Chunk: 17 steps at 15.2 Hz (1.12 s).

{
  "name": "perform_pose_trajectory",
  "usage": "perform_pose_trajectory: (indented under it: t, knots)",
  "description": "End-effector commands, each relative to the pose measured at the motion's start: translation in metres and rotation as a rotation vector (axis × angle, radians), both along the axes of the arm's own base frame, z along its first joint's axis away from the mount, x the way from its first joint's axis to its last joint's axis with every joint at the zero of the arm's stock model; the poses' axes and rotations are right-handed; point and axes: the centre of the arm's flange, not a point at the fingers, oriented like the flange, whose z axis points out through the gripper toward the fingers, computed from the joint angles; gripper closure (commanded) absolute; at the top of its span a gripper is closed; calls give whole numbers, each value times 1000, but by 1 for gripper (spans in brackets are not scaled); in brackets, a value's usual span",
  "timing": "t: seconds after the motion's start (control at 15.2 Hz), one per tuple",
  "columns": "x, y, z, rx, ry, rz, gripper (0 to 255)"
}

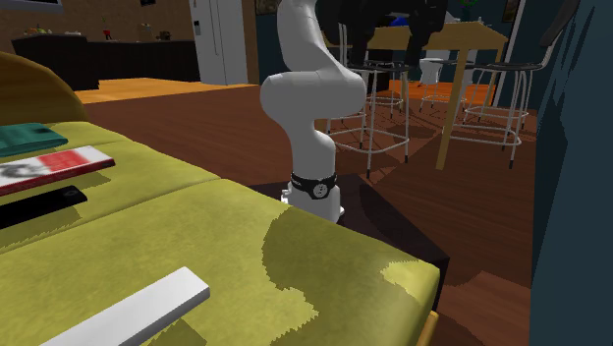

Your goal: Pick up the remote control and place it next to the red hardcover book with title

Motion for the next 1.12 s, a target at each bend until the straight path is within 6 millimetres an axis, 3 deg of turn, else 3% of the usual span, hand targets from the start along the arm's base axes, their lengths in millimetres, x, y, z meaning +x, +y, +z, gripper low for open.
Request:
perform_pose_trajectory:
  t: [0.0, 0.53, 1.06]
  knots:
    - [0, 0, 0, 0, 0, 0, 0]
    - [53, -71, -51, -17, -44, -218, 0]
    - [92, -154, -100, -34, -87, -435, 0]
